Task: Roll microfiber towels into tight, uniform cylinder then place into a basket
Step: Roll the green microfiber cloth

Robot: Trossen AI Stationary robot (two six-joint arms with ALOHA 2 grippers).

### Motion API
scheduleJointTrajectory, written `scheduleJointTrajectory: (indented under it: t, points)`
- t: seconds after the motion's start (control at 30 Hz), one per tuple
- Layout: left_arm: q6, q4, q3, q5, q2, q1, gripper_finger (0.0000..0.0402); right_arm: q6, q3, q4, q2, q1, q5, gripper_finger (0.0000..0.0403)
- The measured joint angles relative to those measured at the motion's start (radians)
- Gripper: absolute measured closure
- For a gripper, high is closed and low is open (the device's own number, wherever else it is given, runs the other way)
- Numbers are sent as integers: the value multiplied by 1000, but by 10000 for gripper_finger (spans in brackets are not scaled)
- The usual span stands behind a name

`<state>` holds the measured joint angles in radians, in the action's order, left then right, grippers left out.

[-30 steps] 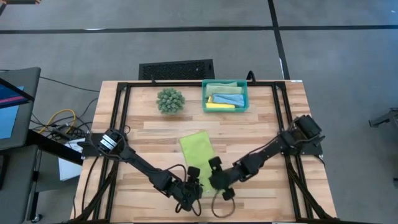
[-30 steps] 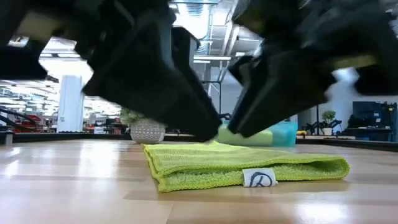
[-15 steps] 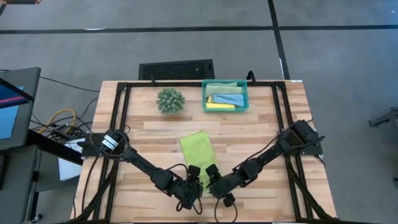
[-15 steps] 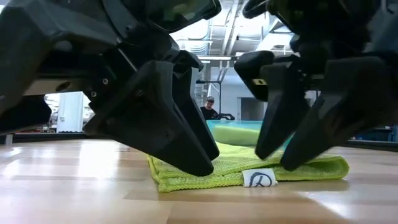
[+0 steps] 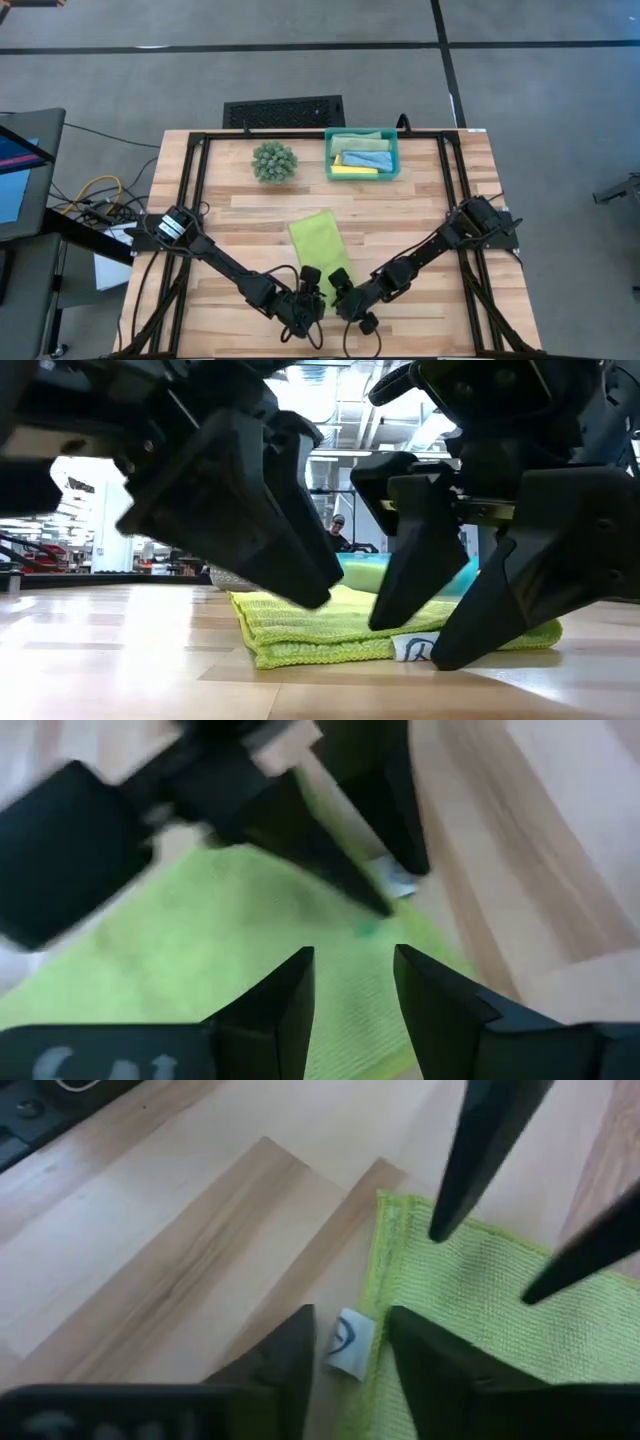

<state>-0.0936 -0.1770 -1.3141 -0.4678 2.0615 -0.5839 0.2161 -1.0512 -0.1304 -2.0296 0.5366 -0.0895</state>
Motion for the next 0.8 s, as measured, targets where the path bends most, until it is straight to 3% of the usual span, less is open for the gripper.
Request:
scheduleJointTrajectory:
  t: [0.2,0.3,0.57,0.8]
  points:
    - [4,-20,8,-18,-6,3,269,-11,1,15,-1,-4,-1,361]
    - [-5,-16,28,-16,-6,14,269,-5,2,15,-1,4,-19,392]
    - [-9,11,56,11,-1,34,269,-41,11,63,62,8,-11,376]
    - [10,19,54,23,1,33,269,-117,8,42,96,-29,249,395]
